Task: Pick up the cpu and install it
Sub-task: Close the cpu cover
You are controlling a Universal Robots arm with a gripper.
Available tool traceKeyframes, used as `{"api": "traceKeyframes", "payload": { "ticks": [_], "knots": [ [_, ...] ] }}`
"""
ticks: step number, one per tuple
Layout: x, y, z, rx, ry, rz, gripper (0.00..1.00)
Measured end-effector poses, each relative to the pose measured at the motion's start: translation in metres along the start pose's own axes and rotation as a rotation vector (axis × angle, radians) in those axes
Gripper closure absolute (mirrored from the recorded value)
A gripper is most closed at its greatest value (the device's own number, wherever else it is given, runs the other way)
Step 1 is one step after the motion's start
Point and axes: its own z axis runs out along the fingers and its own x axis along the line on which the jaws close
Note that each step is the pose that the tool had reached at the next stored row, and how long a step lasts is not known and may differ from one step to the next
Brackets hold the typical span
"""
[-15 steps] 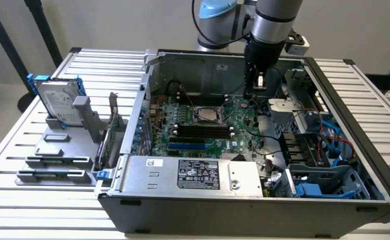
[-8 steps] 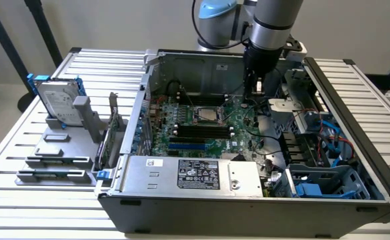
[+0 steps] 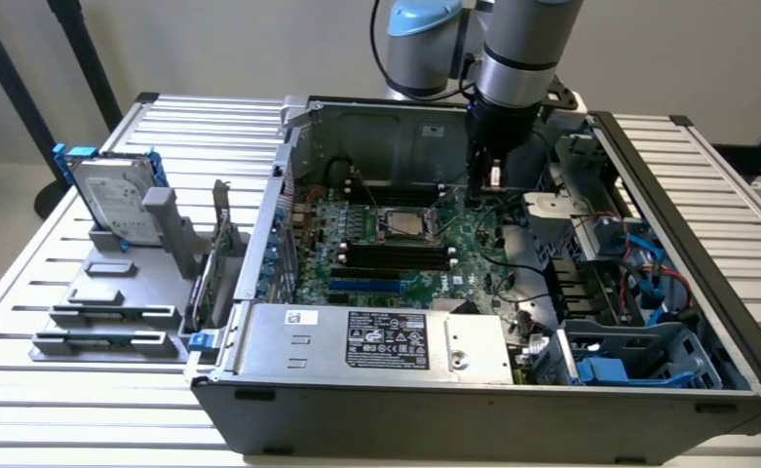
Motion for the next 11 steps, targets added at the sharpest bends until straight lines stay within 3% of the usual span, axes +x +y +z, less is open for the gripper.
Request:
{"api": "traceKeyframes", "payload": {
  "ticks": [2,4,6,9,11],
  "knots": [
    [0.0001,0.0,0.0001,0.0213,0.0141,0.002,0.89],
    [0.0001,-0.0001,0.0,0.0424,0.0238,0.004,0.89],
    [0.0,0.0,-0.0001,0.0643,0.0291,0.006,0.89],
    [0.0001,-0.0001,0.0,0.1067,0.0336,0.01,0.89],
    [0.0,-0.0008,0.0,0.1318,0.0345,0.012,0.89]
  ]
}}
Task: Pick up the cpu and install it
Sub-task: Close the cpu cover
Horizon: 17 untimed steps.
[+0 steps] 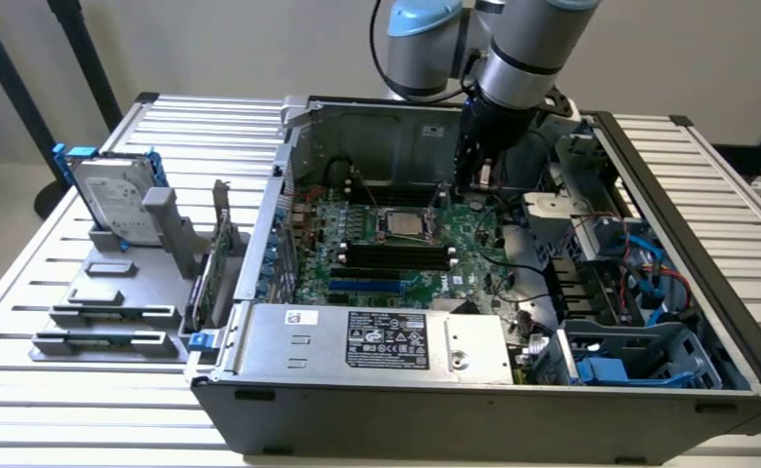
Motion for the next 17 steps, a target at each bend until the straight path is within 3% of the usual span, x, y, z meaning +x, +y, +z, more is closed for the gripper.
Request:
{"api": "traceKeyframes", "payload": {
  "ticks": [6,9,12,17],
  "knots": [
    [0.0,-0.0061,0.0007,0.0656,-0.0001,0.008,0.89],
    [-0.001,-0.0111,0.0014,0.0885,-0.0007,0.011,0.89],
    [-0.001,-0.0184,0.0034,0.0992,-0.0006,0.012,0.89],
    [-0.003,-0.0353,0.011,0.0998,-0.0007,0.012,0.89]
  ]
}}
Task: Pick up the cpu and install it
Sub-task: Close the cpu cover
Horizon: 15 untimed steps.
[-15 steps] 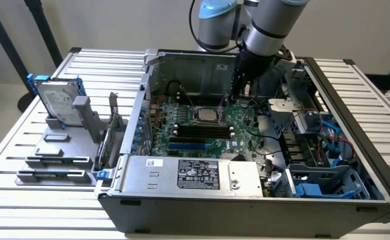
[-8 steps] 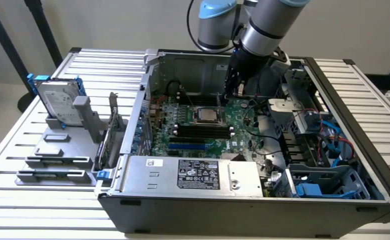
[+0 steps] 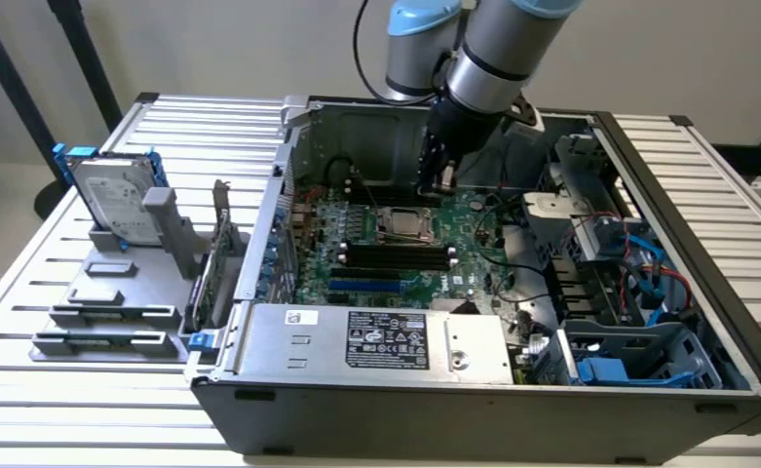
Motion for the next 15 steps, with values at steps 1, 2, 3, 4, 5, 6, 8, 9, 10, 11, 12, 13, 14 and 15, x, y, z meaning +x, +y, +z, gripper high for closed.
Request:
{"api": "traceKeyframes", "payload": {
  "ticks": [1,2,3,4,5,6,8,9,10,11,12,13,14,15],
  "knots": [
    [0.0,-0.0027,0.0025,0.0,0.0,0.0,0.89],
    [-0.001,-0.0049,0.0047,0.0002,-0.0001,0.0,0.89],
    [-0.001,-0.0069,0.0066,0.0012,-0.0001,0.0,0.89],
    [-0.001,-0.009,0.0084,0.0025,-0.0001,0.0,0.89],
    [-0.002,-0.0113,0.0101,0.0041,-0.0001,0.001,0.89],
    [-0.002,-0.0141,0.0118,0.0062,-0.0001,0.001,0.89],
    [-0.003,-0.0196,0.0148,0.0101,-0.0001,0.001,0.89],
    [-0.003,-0.0223,0.0163,0.0122,-0.0002,0.002,0.89],
    [-0.004,-0.025,0.0178,0.0145,-0.0004,0.002,0.89],
    [-0.004,-0.0271,0.0191,0.0162,-0.0004,0.002,0.89],
    [-0.005,-0.029,0.0206,0.0177,-0.0003,0.002,0.89],
    [-0.005,-0.03,0.0219,0.0189,-0.0004,0.002,0.89],
    [-0.006,-0.0307,0.0232,0.02,-0.0005,0.003,0.89],
    [-0.007,-0.0313,0.0243,0.021,-0.0006,0.003,0.89]
  ]
}}
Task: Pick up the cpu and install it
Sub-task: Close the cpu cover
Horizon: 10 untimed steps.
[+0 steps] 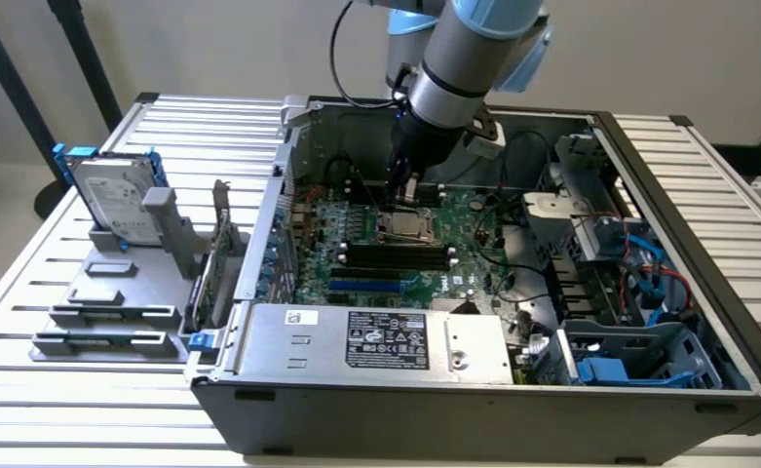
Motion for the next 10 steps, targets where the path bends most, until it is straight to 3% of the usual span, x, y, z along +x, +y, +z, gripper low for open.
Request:
{"api": "traceKeyframes", "payload": {
  "ticks": [10],
  "knots": [
    [-0.004,0.0016,0.0127,0.0032,0.0049,-0.001,0.89]
  ]
}}
